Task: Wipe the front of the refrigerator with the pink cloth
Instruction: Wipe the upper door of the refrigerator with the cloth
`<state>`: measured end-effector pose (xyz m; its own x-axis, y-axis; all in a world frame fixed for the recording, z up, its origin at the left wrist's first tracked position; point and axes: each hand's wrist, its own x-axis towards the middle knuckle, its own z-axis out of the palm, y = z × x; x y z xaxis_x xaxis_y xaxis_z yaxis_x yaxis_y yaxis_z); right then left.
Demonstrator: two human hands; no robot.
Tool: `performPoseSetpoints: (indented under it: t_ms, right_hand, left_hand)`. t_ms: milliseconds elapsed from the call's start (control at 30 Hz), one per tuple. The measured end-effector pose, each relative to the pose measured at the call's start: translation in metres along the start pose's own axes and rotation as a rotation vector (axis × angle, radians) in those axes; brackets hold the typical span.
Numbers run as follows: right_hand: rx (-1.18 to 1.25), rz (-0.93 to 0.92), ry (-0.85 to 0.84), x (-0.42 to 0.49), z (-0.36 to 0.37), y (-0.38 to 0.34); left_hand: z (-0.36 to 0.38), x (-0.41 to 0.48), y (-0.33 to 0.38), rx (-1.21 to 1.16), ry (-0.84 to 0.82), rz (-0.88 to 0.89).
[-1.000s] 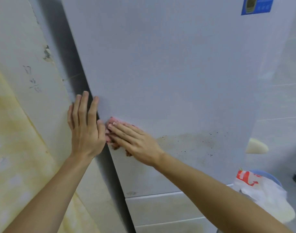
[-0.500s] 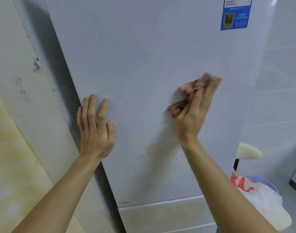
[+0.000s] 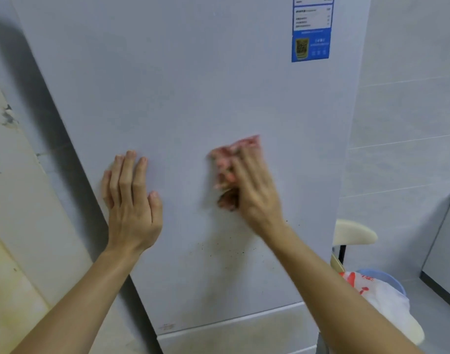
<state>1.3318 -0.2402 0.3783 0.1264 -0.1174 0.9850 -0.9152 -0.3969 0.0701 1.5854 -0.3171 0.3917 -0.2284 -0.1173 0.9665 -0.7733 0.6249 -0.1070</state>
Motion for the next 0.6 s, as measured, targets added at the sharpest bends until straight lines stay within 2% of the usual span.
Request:
performPoseSetpoints:
  t_ms: [100, 167, 233, 267, 367, 433, 533, 600]
  right_hand:
    - [-0.182, 0.309, 0.095, -0.004, -0.039, 0.032]
    - [-0.203, 0.529, 0.185, -0.011, -0.055, 0.041]
    - [-0.058, 0.716, 0.289, -0.022, -0.049, 0.048]
    - [-0.052, 0.767, 0.325, -0.021, -0.042, 0.046]
    - [0.179, 0.909, 0.416, -0.001, -0.02, 0.021]
    - [0.241, 0.774, 0.271, 0.008, 0.001, -0.011]
    - [0.263, 0.226, -0.053, -0.016, 0.046, -0.066]
    - [0.191, -0.062, -0.178, -0.035, 0.064, -0.079]
  left_hand:
    - [0.0, -0.002, 0.001, -0.001, -0.044, -0.006]
    - [-0.004, -0.003, -0.004, 0.013, -0.079, 0.013]
    - [-0.008, -0.003, -0.007, 0.037, -0.099, 0.039]
    - [-0.009, -0.003, -0.007, 0.037, -0.106, 0.042]
    - [-0.005, -0.002, -0.001, 0.023, -0.1, 0.022]
    - [-0.001, -0.003, 0.002, 0.016, -0.087, 0.011]
    - [0.001, -0.004, 0.004, 0.012, -0.063, -0.001]
    - [-0.001, -0.004, 0.003, -0.002, -0.069, 0.001]
